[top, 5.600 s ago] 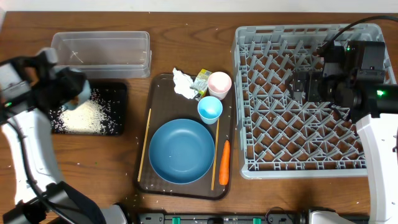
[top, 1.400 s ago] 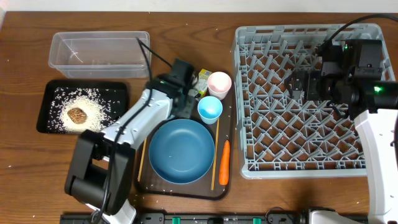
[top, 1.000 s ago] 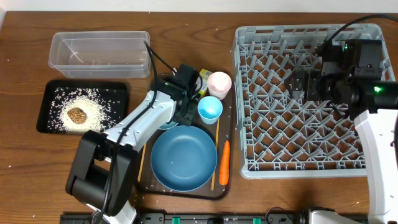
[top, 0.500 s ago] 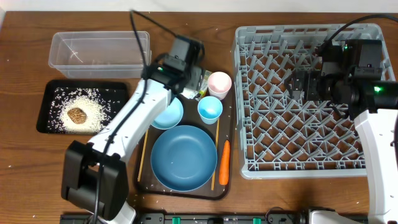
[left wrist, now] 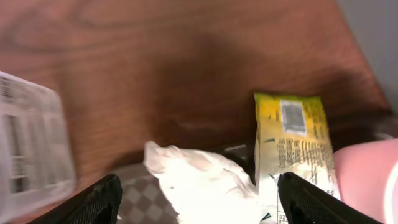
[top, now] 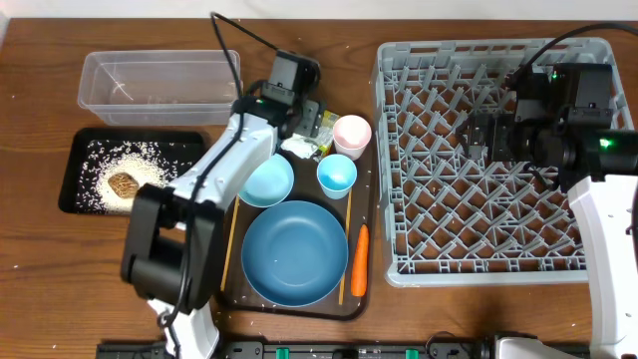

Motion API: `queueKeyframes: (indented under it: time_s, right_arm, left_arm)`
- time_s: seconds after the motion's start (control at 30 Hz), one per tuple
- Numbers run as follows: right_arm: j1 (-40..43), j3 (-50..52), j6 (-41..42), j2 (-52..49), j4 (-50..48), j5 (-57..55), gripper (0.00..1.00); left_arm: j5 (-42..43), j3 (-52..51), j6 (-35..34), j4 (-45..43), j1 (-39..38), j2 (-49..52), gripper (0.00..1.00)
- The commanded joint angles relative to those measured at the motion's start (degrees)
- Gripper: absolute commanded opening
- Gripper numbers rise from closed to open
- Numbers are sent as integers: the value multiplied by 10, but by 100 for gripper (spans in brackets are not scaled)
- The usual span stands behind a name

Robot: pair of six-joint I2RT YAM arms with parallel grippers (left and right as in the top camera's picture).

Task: Sort waste into correct bins and load items into the dishwasher rack
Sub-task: 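Grasp the white tissue with the left gripper and lift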

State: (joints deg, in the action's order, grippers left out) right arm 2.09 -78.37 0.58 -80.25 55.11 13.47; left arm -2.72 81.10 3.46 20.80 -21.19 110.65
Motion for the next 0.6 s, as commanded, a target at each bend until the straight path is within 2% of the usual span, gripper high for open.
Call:
queueKeyframes:
  time_s: [0.0,0.4,0.57]
  right_arm:
    - [5,-2,-6,-4,2,0,99]
    - [5,-2,-6,-5,0,0,99]
    - [5,-2,-6,-6,-1,0,99]
  left_arm:
    - [8,2,10,5,0,14,81]
    - [56,2,10,38,-2,65,80]
    - [56,2,10,53,-2,73,74]
